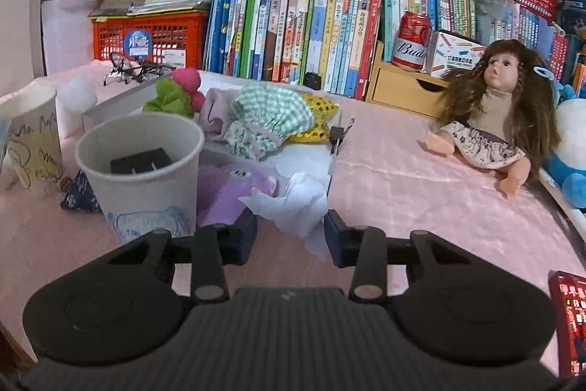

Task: Organize soft objects
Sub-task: 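Carry the blue mask and white tissue over the white tray with both tools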

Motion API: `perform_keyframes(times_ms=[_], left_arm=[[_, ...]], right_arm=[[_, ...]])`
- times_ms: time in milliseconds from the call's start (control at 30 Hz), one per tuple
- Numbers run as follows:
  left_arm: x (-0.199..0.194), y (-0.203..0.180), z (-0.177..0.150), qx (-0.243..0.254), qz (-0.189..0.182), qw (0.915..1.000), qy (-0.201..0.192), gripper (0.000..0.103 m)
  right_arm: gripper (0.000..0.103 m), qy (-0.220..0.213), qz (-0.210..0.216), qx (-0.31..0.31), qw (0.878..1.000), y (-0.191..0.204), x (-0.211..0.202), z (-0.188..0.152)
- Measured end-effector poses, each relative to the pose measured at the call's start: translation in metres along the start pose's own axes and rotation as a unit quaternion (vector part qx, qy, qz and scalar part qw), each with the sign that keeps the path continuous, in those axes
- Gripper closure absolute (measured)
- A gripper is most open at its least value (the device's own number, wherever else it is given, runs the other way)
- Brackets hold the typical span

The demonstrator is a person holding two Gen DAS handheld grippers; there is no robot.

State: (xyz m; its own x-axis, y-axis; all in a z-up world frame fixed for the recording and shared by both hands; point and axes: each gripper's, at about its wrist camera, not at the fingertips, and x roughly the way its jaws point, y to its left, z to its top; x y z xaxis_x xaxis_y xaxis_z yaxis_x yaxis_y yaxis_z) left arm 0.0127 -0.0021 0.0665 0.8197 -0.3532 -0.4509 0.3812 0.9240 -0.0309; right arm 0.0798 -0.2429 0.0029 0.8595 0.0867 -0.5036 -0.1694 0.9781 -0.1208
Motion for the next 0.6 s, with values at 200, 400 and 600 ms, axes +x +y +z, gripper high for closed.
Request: perform_keyframes(times_ms=[200,400,600], left_arm=[[0.006,0.003,0.032,-0.004,-0.007,0.9999,-0.014,0.024],[0.013,0.005,0.057,0.001,0.004,0.9997,-0.024,0.024],[0.025,0.008,0.077,0.000,0.008,0.9997,-0.023,0.024]], right_arm=[[0.059,-0.006,-0.005,0.006,1.000,-0.006,-0.006,0.009],[0.059,-0.011,-0.008,0.010,1.000,-0.010,-0.010,0.019],[0.059,-0.020,-0.007,0.004,1.000,-0.012,-0.014,0.028]])
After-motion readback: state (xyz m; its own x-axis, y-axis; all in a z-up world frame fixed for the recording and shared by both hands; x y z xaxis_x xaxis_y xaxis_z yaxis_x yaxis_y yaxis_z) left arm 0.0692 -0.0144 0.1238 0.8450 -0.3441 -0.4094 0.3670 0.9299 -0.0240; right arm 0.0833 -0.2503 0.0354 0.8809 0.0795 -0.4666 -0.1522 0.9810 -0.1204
